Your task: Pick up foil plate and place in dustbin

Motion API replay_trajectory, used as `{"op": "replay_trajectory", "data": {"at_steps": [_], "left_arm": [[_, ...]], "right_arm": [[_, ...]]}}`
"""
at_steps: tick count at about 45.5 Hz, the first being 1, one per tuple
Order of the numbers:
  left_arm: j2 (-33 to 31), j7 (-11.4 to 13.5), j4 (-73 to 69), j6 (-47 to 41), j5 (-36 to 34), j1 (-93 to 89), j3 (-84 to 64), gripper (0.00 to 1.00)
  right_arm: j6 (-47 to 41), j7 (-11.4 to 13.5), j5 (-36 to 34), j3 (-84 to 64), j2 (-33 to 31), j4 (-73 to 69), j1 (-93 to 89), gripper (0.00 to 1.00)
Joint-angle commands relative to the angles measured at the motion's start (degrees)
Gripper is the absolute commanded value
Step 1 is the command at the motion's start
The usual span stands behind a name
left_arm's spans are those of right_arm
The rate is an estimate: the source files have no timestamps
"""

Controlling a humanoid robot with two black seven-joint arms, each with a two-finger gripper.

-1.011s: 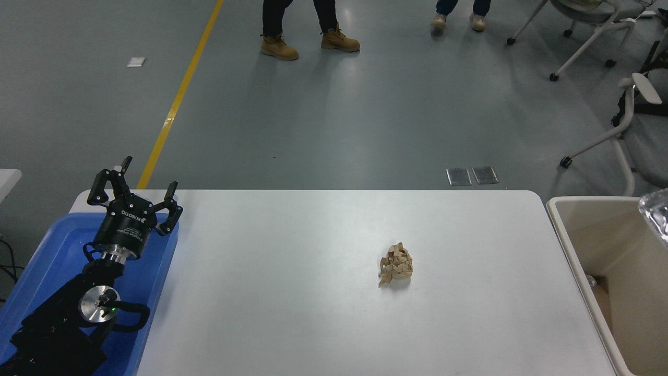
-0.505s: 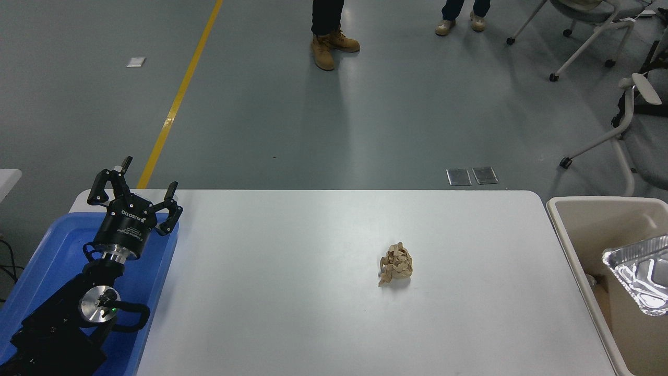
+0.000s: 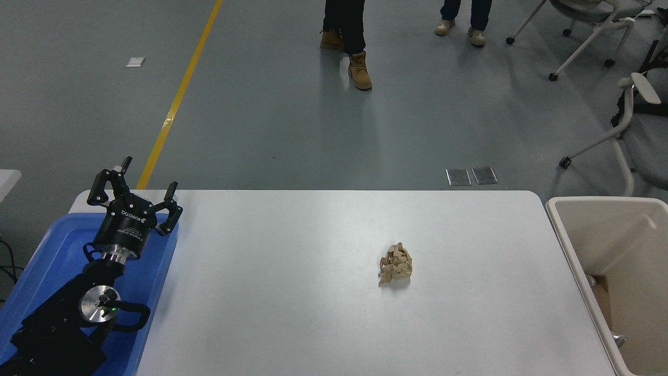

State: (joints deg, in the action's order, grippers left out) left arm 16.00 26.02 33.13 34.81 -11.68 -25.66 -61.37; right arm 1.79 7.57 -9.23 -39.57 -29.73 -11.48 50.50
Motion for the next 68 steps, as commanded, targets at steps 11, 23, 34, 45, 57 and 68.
{"op": "replay_trajectory", "data": {"at_steps": [11, 23, 34, 45, 57, 68], "left_arm": [[0.0, -0.1, 0.0, 0.1, 0.0, 0.0, 0.0, 0.98], [0.0, -0.1, 0.0, 0.1, 0.0, 0.0, 0.0, 0.98], [0.0, 0.0, -0.1, 0.0, 0.0, 0.0, -0.1, 0.98], [0.1, 0.0, -0.1, 0.0, 0.0, 0.0, 0.0, 0.98], [0.1, 0.0, -0.1, 0.0, 0.0, 0.0, -0.1, 0.98], [0.1, 0.0, -0.1, 0.0, 0.0, 0.0, -0.1, 0.98]], "right_arm": [[-6.0, 0.0, 0.8, -18.5, 0.6, -35.4, 43.7, 1.00], [-15.6, 0.5, 1.0, -22.3, 3.0, -50.6, 59.8, 1.00], [-17.4, 0.5, 6.1, -25.1, 1.4, -66.6, 70.9, 1.00], [-26.8, 0.5, 7.3, -29.9, -3.8, -84.1, 84.7, 1.00], [-30.9, 0.6, 8.5, -32.1, -6.3, -86.8, 88.5, 1.00], [-30.9, 0.6, 9.6, -32.7, -5.4, -86.7, 88.4, 1.00]]}}
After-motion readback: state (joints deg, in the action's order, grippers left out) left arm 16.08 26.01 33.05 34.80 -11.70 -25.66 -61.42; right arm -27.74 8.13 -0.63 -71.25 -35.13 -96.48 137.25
